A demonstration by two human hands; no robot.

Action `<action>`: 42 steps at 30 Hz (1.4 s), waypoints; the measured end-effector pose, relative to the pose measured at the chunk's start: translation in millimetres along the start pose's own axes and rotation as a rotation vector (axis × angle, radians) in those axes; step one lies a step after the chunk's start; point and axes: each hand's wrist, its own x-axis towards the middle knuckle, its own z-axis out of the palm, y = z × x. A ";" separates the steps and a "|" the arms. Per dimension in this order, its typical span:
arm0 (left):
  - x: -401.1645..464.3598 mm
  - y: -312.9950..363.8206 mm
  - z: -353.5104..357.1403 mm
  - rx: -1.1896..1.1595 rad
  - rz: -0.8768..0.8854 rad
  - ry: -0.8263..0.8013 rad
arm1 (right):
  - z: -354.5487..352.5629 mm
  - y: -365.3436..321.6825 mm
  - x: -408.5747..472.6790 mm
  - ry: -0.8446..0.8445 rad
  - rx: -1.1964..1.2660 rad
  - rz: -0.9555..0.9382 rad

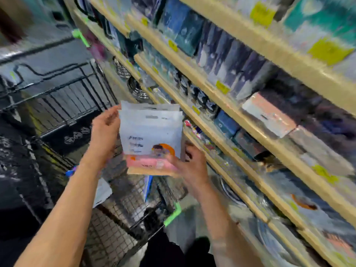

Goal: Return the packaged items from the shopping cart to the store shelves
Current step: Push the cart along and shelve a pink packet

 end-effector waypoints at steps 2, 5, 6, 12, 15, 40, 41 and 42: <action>-6.1 27.6 45.5 -0.010 -0.001 -0.122 | -40.0 -16.3 -17.3 0.046 0.039 -0.038; -14.0 55.3 110.5 -0.027 0.024 -0.256 | -93.4 -31.8 -38.2 0.170 0.149 -0.045; -18.0 63.2 131.2 -0.043 0.024 -0.313 | -108.9 -34.4 -43.8 0.212 0.193 -0.044; -52.2 71.5 222.2 -0.002 -0.106 -0.552 | -172.1 -31.5 -77.1 0.367 0.321 -0.029; -59.3 60.6 231.9 -0.017 -0.193 -0.650 | -185.8 -30.9 -91.1 0.379 0.298 -0.061; 9.3 91.5 352.2 -0.021 -0.303 -1.062 | -201.3 15.0 -89.3 0.603 0.329 -0.114; 9.6 95.8 356.0 0.000 -0.247 -1.095 | -200.4 15.0 -86.9 0.606 0.317 -0.111; 10.0 99.2 358.8 0.019 -0.192 -1.107 | -199.0 14.2 -83.9 0.603 0.311 -0.107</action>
